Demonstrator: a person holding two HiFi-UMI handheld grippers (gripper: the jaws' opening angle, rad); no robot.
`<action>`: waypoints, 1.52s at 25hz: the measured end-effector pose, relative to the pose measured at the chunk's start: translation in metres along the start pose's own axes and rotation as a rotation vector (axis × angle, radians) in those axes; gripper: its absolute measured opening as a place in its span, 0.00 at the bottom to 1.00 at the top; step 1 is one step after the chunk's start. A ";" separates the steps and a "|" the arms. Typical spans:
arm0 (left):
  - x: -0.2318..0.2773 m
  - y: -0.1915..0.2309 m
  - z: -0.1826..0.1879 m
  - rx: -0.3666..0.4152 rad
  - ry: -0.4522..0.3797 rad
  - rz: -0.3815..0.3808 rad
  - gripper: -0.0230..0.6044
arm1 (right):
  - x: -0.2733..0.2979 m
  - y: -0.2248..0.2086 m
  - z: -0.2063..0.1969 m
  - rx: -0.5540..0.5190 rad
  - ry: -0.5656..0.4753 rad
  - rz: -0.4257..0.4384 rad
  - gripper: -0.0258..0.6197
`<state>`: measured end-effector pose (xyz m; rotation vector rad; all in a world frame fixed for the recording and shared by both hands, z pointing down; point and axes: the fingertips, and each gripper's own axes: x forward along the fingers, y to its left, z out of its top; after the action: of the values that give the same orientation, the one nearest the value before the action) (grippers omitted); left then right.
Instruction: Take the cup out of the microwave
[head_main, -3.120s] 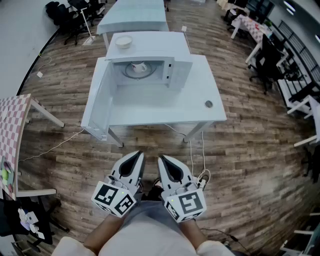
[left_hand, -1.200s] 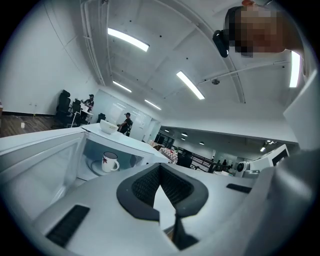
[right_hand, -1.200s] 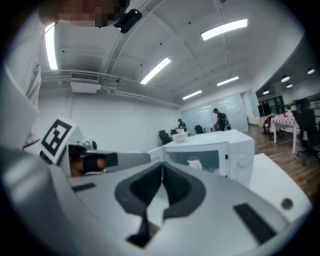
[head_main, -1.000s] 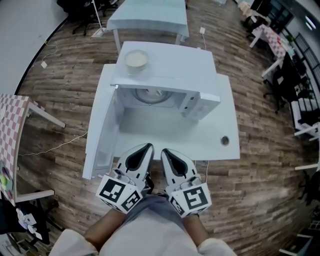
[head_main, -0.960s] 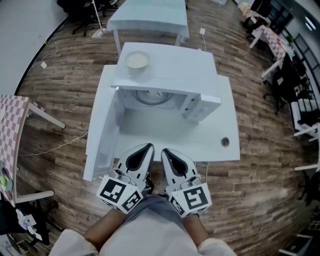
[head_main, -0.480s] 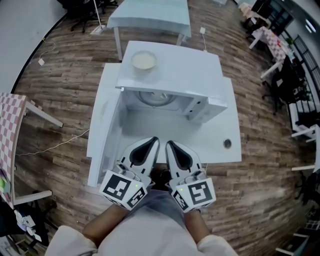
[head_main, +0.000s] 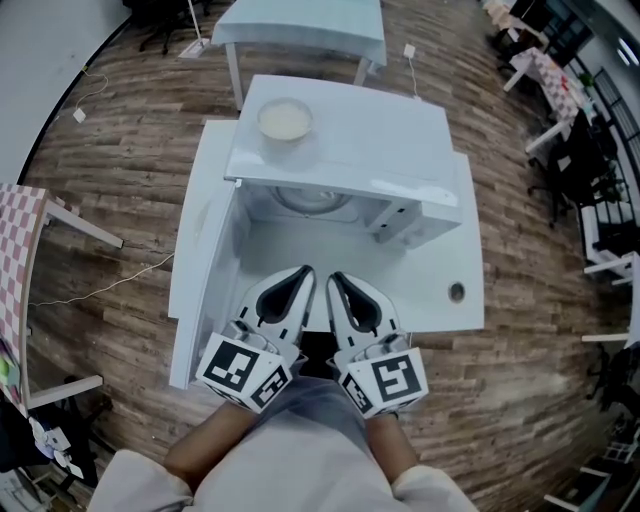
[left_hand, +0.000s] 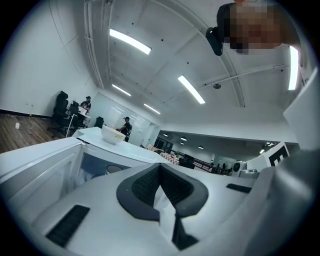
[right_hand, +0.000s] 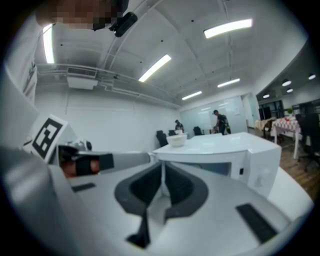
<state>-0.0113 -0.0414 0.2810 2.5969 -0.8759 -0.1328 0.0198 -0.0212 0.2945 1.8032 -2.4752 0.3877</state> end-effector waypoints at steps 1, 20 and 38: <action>0.003 0.003 -0.001 -0.001 0.006 0.007 0.06 | 0.004 -0.003 -0.001 0.001 0.005 0.002 0.08; 0.039 0.049 -0.030 -0.018 0.052 0.102 0.06 | 0.081 -0.075 -0.046 -0.013 0.049 -0.048 0.09; 0.038 0.062 -0.067 -0.030 0.125 0.145 0.06 | 0.152 -0.131 -0.095 0.006 0.062 -0.110 0.23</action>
<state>-0.0019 -0.0865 0.3683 2.4733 -1.0042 0.0559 0.0856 -0.1779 0.4379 1.8885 -2.3242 0.4373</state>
